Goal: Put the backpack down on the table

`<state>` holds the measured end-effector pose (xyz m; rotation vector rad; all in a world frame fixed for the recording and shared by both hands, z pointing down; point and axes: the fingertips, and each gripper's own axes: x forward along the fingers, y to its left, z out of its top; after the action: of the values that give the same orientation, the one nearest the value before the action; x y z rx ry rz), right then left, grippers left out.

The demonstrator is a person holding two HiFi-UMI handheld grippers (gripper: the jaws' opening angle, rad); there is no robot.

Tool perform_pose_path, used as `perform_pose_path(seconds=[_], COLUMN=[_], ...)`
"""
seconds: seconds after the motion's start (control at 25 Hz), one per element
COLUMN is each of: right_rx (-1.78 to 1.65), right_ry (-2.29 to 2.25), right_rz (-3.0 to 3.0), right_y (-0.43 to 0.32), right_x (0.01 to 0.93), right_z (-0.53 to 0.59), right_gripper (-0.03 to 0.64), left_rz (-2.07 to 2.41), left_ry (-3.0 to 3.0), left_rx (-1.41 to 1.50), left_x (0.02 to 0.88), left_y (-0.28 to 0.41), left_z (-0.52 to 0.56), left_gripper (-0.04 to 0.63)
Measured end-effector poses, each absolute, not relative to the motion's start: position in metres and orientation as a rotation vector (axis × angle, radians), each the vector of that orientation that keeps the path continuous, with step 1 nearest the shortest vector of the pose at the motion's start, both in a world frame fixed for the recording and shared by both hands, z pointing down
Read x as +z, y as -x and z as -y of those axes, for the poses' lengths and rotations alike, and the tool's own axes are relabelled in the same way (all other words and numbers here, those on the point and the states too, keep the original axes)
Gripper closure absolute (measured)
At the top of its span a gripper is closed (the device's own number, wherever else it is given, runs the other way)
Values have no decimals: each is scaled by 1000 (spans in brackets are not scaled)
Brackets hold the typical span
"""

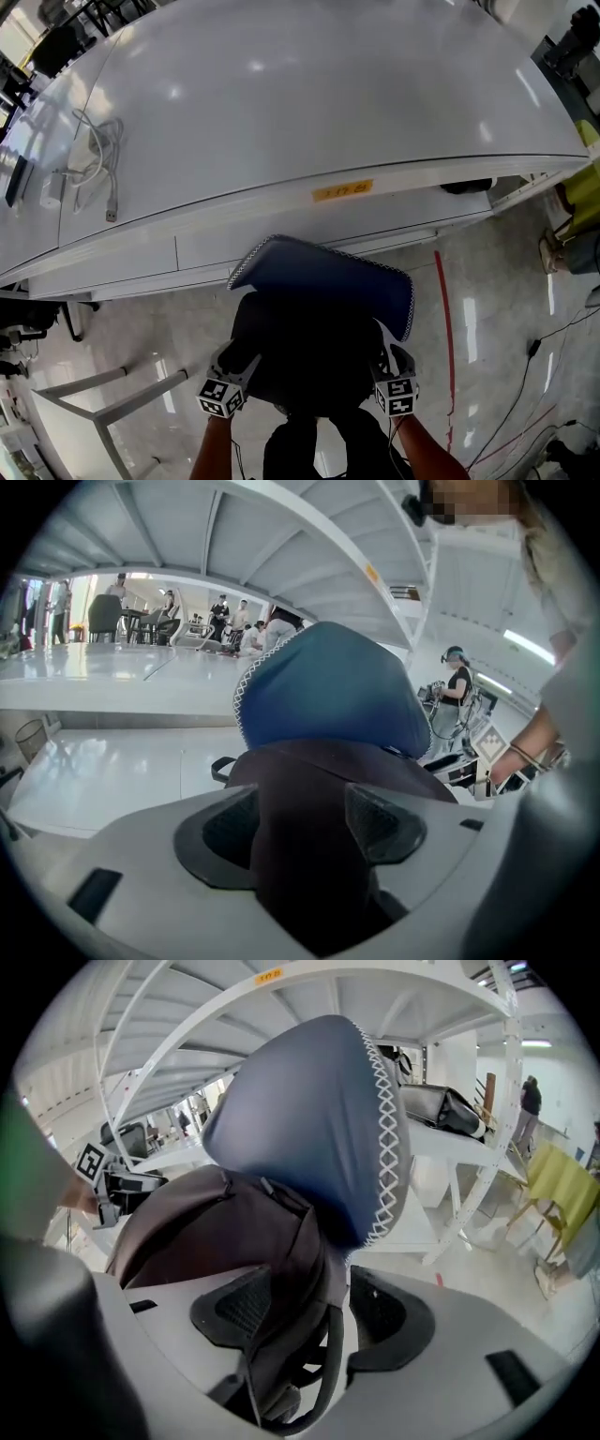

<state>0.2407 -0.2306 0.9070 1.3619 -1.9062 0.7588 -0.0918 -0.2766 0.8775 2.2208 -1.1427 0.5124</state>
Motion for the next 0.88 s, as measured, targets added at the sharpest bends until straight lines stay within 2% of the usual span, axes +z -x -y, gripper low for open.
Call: perform_pose_path(seconds=[0.28, 0.56, 0.64, 0.68, 0.76, 0.88], right_rx=[843, 914, 930, 934, 939, 910], right_ry=[-1400, -1223, -1204, -1210, -1229, -1259], right_rz=[1717, 1684, 1669, 1670, 1719, 1854], right_y=[-281, -266, -261, -259, -253, -238], right_x=[937, 988, 988, 983, 964, 919], right_z=[180, 177, 180, 182, 185, 190], right_gripper=[390, 395, 525, 569, 574, 575], left_rz=[1167, 1206, 1231, 1248, 1276, 1307], left_ry=[-2185, -2211, -2214, -2210, -2200, -2201], left_rx=[447, 444, 451, 455, 461, 441], left_x=[882, 880, 880, 880, 878, 866], left_y=[90, 90, 90, 91, 93, 91], left_z=[275, 274, 274, 274, 272, 269], left_gripper=[325, 325, 325, 327, 347, 433])
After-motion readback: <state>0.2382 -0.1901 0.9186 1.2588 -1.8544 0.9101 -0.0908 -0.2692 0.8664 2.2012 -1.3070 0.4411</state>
